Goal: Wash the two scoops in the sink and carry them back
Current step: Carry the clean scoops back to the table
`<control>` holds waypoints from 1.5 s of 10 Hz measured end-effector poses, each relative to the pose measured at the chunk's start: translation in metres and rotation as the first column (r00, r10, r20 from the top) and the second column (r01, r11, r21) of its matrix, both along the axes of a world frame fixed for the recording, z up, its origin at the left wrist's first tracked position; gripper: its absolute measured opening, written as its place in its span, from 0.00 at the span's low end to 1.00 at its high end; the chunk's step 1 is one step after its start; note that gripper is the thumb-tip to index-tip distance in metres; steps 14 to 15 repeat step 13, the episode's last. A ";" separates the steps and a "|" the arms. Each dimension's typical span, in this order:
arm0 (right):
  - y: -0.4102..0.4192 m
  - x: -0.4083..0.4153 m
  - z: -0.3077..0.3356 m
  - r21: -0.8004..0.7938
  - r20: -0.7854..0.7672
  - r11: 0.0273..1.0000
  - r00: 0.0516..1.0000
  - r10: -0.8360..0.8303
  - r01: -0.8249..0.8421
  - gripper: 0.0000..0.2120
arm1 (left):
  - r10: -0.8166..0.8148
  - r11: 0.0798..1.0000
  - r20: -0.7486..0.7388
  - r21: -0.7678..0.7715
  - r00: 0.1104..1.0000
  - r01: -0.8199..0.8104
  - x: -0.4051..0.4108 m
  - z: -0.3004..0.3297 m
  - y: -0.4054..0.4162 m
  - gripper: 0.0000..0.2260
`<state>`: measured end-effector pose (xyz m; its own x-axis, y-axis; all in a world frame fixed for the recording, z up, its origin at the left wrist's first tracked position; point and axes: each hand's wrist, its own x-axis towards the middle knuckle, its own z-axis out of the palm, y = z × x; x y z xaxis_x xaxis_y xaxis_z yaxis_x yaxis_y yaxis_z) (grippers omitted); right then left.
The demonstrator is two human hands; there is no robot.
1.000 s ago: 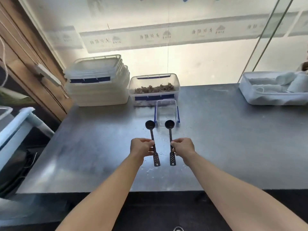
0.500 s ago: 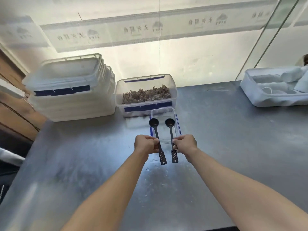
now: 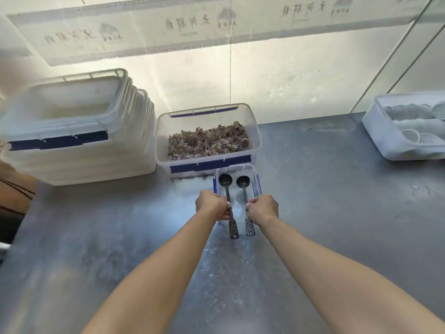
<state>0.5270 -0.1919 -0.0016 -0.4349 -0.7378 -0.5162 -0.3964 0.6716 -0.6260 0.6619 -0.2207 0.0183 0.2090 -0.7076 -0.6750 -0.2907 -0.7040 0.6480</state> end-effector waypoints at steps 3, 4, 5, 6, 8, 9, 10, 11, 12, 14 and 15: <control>-0.032 -0.001 -0.011 0.085 -0.082 0.996 0.996 0.025 -0.018 0.10 | -0.177 0.984 0.256 0.020 0.950 0.178 -0.019 -0.017 -0.032 0.03; -0.042 0.000 -0.014 0.101 -0.109 0.994 0.993 0.043 -0.032 0.08 | -0.238 0.970 0.326 0.034 0.915 0.241 -0.027 -0.022 -0.041 0.06; -0.047 0.004 -0.016 0.101 -0.127 0.994 0.991 0.046 -0.033 0.05 | -0.261 0.964 0.350 0.051 0.900 0.260 -0.029 -0.026 -0.046 0.07; -0.052 0.010 -0.018 0.107 -0.151 0.994 0.987 0.052 -0.036 0.03 | -0.285 0.957 0.393 0.070 0.874 0.281 -0.032 -0.032 -0.051 0.06; -0.054 0.015 -0.023 0.122 -0.204 0.990 0.975 0.091 -0.067 0.03 | -0.387 0.904 0.511 0.047 0.768 0.424 -0.038 -0.037 -0.054 0.12; -0.054 0.017 -0.026 0.124 -0.225 0.988 0.968 0.113 -0.087 0.03 | -0.435 0.863 0.559 0.035 0.706 0.505 -0.039 -0.038 -0.051 0.11; -0.054 0.017 -0.028 0.123 -0.274 0.984 0.948 0.162 -0.132 0.05 | -0.461 0.819 0.610 0.013 0.645 0.573 -0.039 -0.036 -0.047 0.11; -0.053 0.015 -0.025 0.097 -0.302 0.984 0.938 0.170 -0.148 0.05 | -0.455 0.807 0.634 -0.005 0.626 0.591 -0.035 -0.031 -0.047 0.13; -0.047 0.014 -0.016 0.056 -0.343 0.984 0.923 0.177 -0.168 0.05 | -0.417 0.799 0.654 -0.066 0.631 0.597 -0.025 -0.023 -0.041 0.13; -0.044 0.010 -0.008 0.000 -0.367 0.981 0.912 0.181 -0.195 0.07 | -0.375 0.795 0.660 -0.133 0.651 0.592 -0.016 -0.019 -0.038 0.10; -0.044 0.010 -0.008 0.000 -0.367 0.981 0.912 0.181 -0.195 0.07 | -0.375 0.795 0.660 -0.133 0.651 0.592 -0.016 -0.019 -0.038 0.10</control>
